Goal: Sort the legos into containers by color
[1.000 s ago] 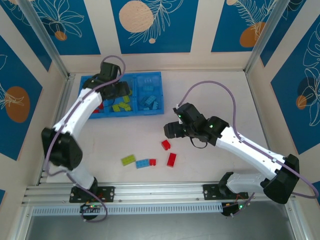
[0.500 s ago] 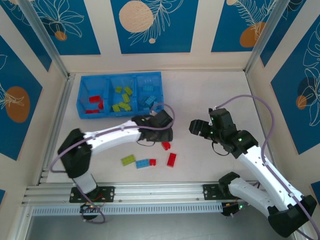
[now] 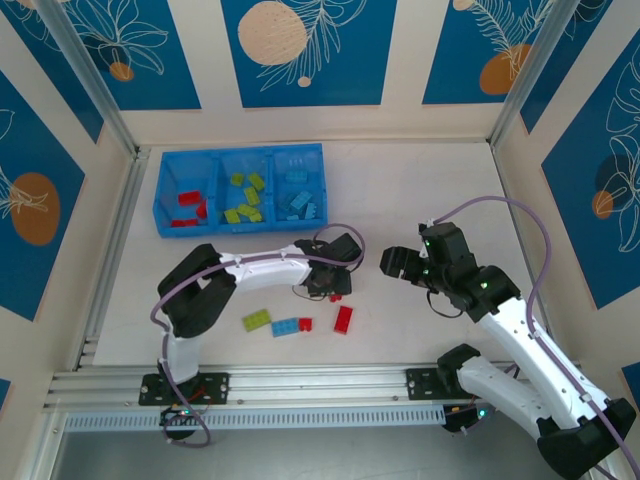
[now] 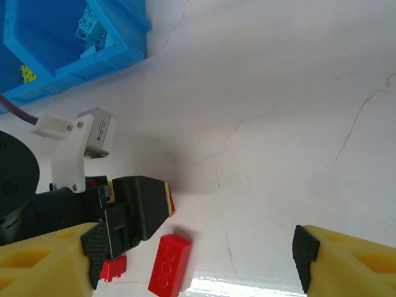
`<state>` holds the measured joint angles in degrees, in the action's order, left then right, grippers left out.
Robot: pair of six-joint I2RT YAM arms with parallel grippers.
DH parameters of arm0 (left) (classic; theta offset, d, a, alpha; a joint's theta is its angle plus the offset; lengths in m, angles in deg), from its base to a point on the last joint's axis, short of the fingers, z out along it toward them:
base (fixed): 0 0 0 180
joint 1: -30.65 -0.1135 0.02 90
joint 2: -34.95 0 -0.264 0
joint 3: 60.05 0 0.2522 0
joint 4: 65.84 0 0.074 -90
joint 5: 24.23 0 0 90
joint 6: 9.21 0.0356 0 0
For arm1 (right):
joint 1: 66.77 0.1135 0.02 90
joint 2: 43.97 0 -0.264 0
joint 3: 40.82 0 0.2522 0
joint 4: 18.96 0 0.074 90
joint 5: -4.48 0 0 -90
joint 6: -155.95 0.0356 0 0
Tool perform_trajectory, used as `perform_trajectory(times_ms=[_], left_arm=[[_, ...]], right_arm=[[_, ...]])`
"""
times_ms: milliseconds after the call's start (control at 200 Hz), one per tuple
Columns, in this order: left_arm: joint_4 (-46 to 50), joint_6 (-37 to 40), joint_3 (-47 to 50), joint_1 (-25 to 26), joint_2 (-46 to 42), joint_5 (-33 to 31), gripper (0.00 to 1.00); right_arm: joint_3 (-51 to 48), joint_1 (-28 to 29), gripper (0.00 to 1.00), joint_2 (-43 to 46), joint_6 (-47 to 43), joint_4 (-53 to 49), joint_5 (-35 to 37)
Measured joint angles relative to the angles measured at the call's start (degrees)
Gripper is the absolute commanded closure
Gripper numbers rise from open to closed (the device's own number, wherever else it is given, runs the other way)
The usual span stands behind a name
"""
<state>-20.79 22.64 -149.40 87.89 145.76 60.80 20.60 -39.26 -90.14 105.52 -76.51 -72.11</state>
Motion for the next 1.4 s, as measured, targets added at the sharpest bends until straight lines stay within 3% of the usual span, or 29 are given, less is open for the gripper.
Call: perform_trajectory(times_ms=[260,575,675,785,895,970,1185,1310,1395], left_arm=[[0.48,1.25,-0.39,0.02,-1.09,-1.07,0.76],[4.50,7.10,-0.37,-2.91,-13.66,-9.53,0.79],[4.87,10.80,0.07,-10.14,-20.41,-12.76,0.79],[3.48,15.02,1.77,-24.11,-26.58,-14.78,0.79],[1.84,17.97,1.90,-37.20,-27.39,-15.52,0.78],[1.57,18.93,1.09,-43.52,-25.66,-15.30,0.77],[1.31,19.76,-11.76,-54.71,-10.16,-12.02,0.71],[2.21,19.71,-21.73,-57.72,-0.17,-9.60,0.48],[3.48,20.79,-26.67,-58.53,4.66,-8.24,0.41]], right_arm=[[-0.57,0.85,0.19,-0.59,-0.59,0.11,-2.38],[-0.44,4.28,0.19,-2.34,-0.61,0.59,-2.75],[-0.04,5.09,0.19,-2.71,-0.59,0.87,-2.73],[0.48,6.21,0.19,-3.43,-0.59,1.16,-2.67],[0.90,7.58,0.19,-4.61,-0.61,1.55,-2.43],[1.29,8.39,0.19,-5.57,-0.59,1.84,-2.21],[3.54,9.88,0.19,-7.41,-0.63,2.19,-1.73],[4.76,10.75,0.19,-7.43,-0.66,2.01,-1.27],[5.42,11.45,0.19,-7.45,-0.66,1.88,-0.94]])
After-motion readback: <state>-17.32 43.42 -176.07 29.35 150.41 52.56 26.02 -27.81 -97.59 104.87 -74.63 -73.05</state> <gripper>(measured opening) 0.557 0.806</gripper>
